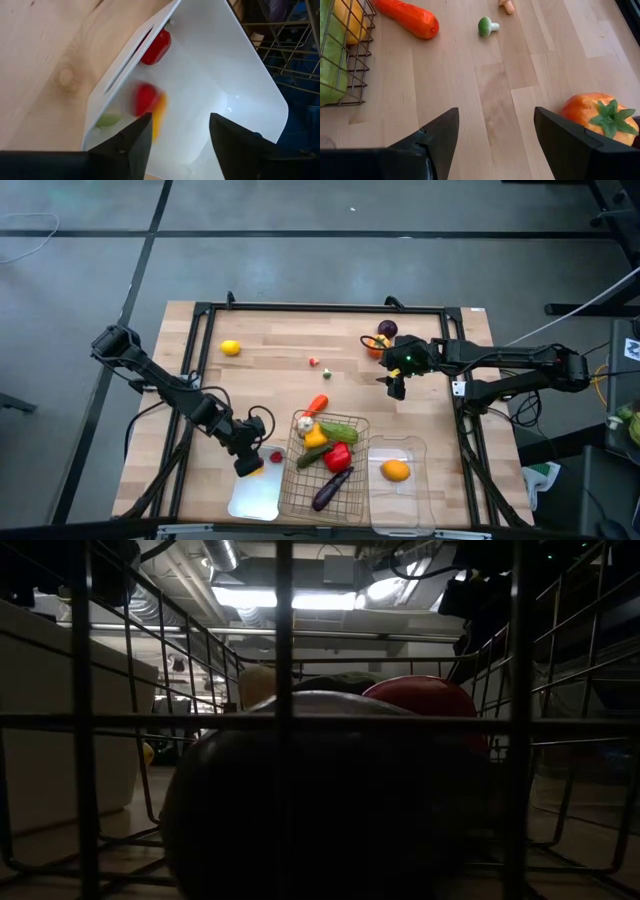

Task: Sort produce into baskets
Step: Put the small red bell pepper into the white bin, then put the orange mushroom into the white bin

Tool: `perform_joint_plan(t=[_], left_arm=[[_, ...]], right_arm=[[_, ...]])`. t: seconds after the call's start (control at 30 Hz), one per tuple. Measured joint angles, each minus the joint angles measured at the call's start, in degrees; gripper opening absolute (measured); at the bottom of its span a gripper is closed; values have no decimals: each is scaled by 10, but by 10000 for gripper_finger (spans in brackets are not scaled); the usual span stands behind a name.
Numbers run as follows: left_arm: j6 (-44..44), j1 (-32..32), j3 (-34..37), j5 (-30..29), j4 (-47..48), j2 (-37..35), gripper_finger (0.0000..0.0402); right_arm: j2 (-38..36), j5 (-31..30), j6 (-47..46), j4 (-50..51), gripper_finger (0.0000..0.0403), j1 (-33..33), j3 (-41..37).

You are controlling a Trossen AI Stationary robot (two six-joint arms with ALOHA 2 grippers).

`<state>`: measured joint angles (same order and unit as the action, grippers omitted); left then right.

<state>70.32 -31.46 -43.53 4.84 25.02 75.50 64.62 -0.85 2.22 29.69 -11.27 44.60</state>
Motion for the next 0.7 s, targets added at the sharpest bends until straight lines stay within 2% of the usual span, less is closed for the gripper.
perform_joint_plan(t=[0.23, 0.57, 0.7], left_arm=[[-1, 0, 0, 0, -1, 0, 224], [-12, 3, 0, 1, -9, 0, 225], [9, 22, 0, 29, -22, -1, 225]], right_arm=[[0, 0, 0, 0, 257, 0, 0], [0, 0, 0, 0, 257, 0, 0], [0, 0, 0, 0, 257, 0, 0]])
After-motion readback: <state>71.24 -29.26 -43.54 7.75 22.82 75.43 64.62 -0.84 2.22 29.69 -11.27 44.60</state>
